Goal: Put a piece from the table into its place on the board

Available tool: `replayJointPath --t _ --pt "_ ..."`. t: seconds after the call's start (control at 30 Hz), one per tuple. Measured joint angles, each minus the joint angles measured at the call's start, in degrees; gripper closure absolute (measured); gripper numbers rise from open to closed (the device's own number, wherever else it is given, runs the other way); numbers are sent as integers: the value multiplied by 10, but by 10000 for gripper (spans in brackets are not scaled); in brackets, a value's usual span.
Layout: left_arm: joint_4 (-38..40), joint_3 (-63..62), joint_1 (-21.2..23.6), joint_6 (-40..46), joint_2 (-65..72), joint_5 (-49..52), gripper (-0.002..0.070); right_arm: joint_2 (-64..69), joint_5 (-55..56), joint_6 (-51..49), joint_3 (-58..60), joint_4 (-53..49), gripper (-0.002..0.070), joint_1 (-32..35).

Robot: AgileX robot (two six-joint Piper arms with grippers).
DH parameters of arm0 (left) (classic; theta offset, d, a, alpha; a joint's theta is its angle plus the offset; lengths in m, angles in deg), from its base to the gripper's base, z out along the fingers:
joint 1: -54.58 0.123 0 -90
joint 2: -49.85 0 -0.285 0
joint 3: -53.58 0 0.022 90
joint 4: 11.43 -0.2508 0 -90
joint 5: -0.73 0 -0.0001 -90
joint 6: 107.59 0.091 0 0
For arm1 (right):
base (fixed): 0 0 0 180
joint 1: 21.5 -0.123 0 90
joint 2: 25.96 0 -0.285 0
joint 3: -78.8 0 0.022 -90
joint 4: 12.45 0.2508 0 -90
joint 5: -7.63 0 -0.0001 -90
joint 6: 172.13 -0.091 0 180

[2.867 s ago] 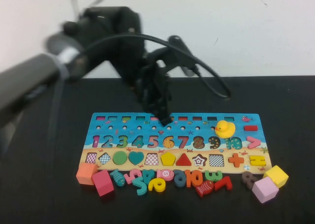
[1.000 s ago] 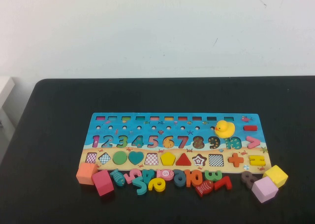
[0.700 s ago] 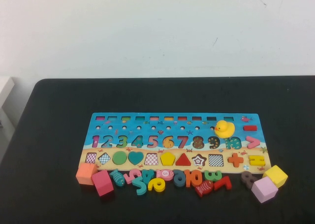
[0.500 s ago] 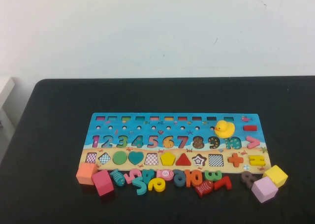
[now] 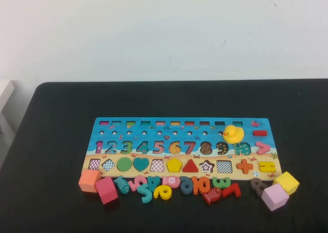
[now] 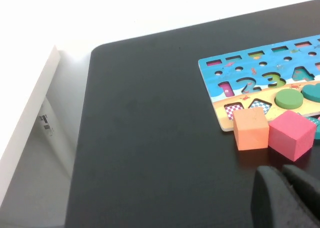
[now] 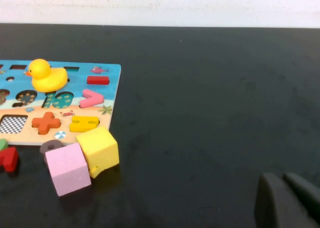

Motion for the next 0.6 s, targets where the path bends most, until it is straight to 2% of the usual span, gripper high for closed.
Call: replayJointPath --t 0.2,0.47,0.6 --pt "0 0 0 -19 0 0 676 0 0 0 0 0 657 0" --pt "-33 -1 1 -170 0 0 676 0 0 0 0 0 657 0" --pt "-39 -1 1 -202 0 0 676 0 0 0 0 0 657 0"
